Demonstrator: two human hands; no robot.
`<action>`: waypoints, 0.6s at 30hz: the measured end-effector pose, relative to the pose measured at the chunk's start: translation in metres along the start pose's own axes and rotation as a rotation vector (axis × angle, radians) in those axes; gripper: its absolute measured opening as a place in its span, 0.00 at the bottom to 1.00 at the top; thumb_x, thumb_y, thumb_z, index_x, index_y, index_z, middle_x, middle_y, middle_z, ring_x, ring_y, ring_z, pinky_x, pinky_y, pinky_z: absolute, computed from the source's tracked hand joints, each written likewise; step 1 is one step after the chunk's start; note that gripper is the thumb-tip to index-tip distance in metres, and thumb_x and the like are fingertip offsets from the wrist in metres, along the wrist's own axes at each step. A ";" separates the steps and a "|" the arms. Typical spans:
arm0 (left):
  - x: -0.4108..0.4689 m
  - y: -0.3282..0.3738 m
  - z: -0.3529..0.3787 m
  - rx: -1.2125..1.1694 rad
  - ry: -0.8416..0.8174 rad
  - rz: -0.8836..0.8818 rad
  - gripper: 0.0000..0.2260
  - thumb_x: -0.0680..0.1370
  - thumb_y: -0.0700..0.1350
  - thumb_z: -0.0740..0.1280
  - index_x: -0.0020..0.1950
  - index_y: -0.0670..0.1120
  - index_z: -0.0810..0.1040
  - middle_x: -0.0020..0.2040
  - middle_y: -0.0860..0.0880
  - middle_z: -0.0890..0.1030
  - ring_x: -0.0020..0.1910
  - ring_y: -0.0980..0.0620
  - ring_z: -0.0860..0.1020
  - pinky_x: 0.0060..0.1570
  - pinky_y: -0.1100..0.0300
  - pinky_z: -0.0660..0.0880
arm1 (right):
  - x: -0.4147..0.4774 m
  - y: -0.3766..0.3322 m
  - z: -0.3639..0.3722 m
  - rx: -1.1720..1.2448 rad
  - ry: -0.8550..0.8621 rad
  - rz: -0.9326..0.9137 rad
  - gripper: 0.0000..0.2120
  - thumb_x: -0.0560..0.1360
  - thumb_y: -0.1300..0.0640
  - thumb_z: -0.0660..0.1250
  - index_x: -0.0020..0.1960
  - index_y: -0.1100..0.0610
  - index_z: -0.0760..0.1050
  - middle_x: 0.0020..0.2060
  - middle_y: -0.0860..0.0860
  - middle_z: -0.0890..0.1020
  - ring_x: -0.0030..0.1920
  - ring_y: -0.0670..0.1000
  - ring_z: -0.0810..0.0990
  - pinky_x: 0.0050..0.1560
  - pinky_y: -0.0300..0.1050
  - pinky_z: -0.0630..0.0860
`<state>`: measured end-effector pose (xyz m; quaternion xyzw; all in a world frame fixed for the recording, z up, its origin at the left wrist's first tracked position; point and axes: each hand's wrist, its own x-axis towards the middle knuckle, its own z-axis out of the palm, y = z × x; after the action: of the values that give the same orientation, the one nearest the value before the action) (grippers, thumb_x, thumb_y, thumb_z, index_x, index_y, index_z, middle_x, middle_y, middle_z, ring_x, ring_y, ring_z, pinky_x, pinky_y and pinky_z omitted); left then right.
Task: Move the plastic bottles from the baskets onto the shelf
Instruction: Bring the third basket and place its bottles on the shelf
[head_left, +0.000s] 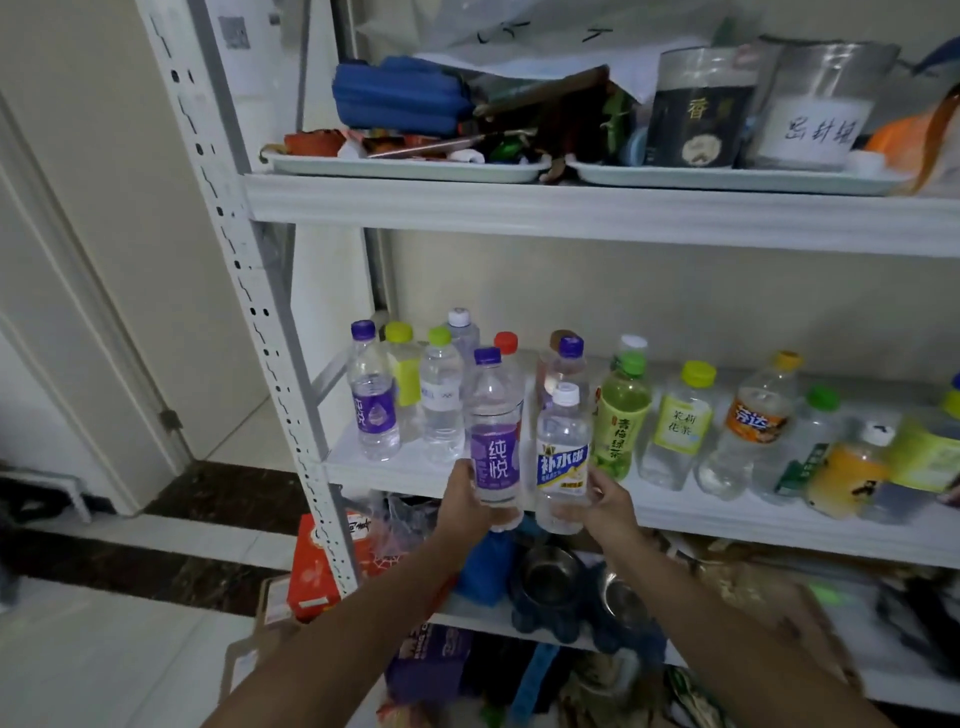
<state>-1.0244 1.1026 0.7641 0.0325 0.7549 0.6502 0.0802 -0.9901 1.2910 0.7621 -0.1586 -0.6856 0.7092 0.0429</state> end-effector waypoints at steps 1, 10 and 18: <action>0.007 -0.002 -0.002 0.037 -0.003 0.001 0.27 0.64 0.34 0.78 0.56 0.46 0.69 0.52 0.45 0.79 0.50 0.44 0.80 0.43 0.49 0.80 | 0.005 0.001 0.004 -0.006 0.022 -0.007 0.37 0.62 0.75 0.76 0.68 0.62 0.70 0.59 0.54 0.80 0.58 0.54 0.79 0.41 0.33 0.79; 0.043 -0.010 -0.003 0.282 0.015 0.164 0.30 0.65 0.36 0.77 0.62 0.45 0.68 0.54 0.52 0.75 0.52 0.54 0.74 0.46 0.66 0.70 | 0.025 0.008 0.013 0.003 0.136 -0.029 0.37 0.61 0.76 0.74 0.68 0.62 0.70 0.59 0.57 0.80 0.57 0.56 0.79 0.43 0.33 0.79; 0.062 -0.020 0.001 0.183 -0.019 0.153 0.29 0.65 0.34 0.77 0.61 0.46 0.68 0.56 0.49 0.76 0.54 0.50 0.76 0.50 0.60 0.74 | 0.030 0.003 0.019 -0.056 0.149 -0.047 0.33 0.62 0.79 0.72 0.65 0.66 0.70 0.53 0.56 0.81 0.46 0.44 0.79 0.38 0.30 0.76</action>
<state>-1.0842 1.1097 0.7394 0.1034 0.8057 0.5822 0.0345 -1.0232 1.2812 0.7539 -0.1959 -0.7037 0.6747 0.1059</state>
